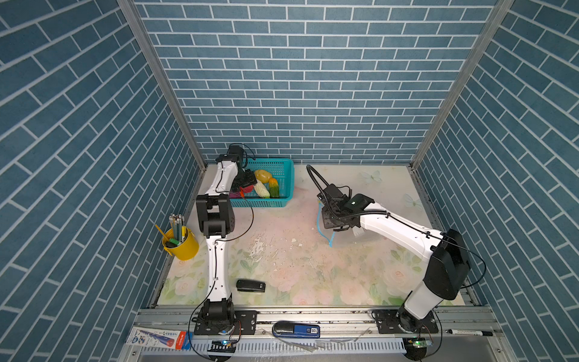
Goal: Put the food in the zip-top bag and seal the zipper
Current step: 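Close the left gripper on the red bell pepper in the basket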
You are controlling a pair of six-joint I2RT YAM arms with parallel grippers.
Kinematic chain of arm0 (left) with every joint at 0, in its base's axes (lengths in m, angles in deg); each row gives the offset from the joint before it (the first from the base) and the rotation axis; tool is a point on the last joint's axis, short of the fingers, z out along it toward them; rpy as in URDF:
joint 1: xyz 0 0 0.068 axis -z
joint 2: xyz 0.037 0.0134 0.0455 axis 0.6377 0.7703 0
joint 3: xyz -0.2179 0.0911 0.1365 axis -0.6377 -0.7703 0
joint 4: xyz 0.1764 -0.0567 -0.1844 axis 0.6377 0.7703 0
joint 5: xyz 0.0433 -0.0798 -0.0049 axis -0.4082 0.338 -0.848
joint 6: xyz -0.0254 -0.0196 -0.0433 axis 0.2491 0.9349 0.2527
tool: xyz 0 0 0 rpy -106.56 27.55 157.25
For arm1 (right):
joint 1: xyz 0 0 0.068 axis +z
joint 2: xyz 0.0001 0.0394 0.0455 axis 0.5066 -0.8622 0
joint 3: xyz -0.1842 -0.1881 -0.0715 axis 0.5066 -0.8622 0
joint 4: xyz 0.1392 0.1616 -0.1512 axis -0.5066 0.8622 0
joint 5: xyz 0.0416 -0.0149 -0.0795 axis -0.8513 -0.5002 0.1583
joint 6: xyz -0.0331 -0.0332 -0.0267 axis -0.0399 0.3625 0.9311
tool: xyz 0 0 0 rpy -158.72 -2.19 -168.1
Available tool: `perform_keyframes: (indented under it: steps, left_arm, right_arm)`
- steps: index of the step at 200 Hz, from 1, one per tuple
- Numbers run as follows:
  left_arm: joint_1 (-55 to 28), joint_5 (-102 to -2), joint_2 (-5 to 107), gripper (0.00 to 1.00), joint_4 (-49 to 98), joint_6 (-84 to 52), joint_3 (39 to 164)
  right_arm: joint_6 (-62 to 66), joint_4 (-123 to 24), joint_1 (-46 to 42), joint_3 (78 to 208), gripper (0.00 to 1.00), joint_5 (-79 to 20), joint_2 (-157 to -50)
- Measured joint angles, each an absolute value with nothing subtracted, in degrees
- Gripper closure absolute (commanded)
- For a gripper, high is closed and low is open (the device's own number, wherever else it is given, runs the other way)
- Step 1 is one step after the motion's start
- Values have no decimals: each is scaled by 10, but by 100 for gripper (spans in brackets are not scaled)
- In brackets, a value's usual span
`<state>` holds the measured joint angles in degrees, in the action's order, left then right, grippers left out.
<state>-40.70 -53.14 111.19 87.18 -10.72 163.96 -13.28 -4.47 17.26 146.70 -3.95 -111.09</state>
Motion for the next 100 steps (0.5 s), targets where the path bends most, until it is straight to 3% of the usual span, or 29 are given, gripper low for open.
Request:
perform_keyframes:
  steps: [100]
  left_arm:
    - [-407, -532, 1118, 46, 878, -99, 1644]
  right_arm:
    - [-133, -51, 173, 1463, 100, -45, -1111]
